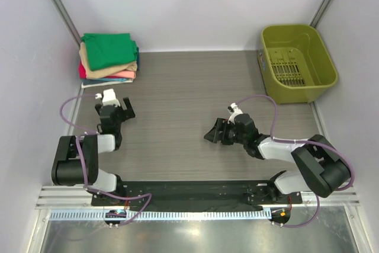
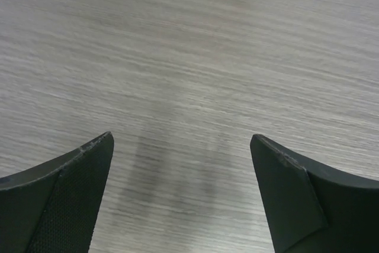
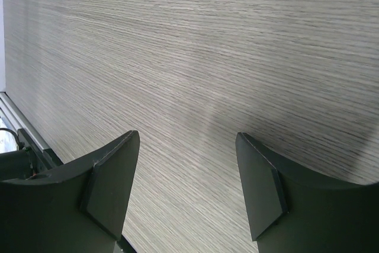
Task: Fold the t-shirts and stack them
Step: Reset both grippers
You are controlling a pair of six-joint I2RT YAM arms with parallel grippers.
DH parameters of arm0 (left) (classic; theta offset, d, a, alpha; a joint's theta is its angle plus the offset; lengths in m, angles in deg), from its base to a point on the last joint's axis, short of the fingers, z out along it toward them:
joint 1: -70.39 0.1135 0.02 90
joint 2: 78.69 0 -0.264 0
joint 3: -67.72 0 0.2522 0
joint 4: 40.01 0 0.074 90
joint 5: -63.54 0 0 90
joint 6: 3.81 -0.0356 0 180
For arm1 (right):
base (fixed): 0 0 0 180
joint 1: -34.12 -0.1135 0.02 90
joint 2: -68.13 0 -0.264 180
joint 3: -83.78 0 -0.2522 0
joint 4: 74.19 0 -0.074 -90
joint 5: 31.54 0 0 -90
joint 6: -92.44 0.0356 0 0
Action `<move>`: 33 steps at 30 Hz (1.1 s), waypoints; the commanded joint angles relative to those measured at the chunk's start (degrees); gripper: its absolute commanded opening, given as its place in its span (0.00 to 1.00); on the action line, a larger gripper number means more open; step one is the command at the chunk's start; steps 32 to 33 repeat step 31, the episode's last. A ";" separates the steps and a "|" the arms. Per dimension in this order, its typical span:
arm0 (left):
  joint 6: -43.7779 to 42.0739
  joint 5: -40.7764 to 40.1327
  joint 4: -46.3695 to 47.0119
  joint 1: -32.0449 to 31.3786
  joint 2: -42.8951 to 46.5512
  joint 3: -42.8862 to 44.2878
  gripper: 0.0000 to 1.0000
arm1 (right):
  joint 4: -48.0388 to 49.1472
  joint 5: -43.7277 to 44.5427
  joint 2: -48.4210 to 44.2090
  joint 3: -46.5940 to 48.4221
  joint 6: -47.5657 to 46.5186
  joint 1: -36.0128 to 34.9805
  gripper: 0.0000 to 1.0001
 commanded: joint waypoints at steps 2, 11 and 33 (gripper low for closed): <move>-2.80 -2.52 34.67 -1.95 -3.82 -12.22 1.00 | 1.77 0.88 -1.88 -0.32 -1.04 -0.40 0.72; -4.66 3.27 19.94 -2.75 -1.73 -6.52 1.00 | 2.29 0.35 -1.44 -0.23 -0.95 -0.40 0.73; -4.75 3.36 20.12 -2.75 -1.64 -6.61 1.00 | 0.46 -0.70 0.58 2.84 -1.99 -0.66 0.72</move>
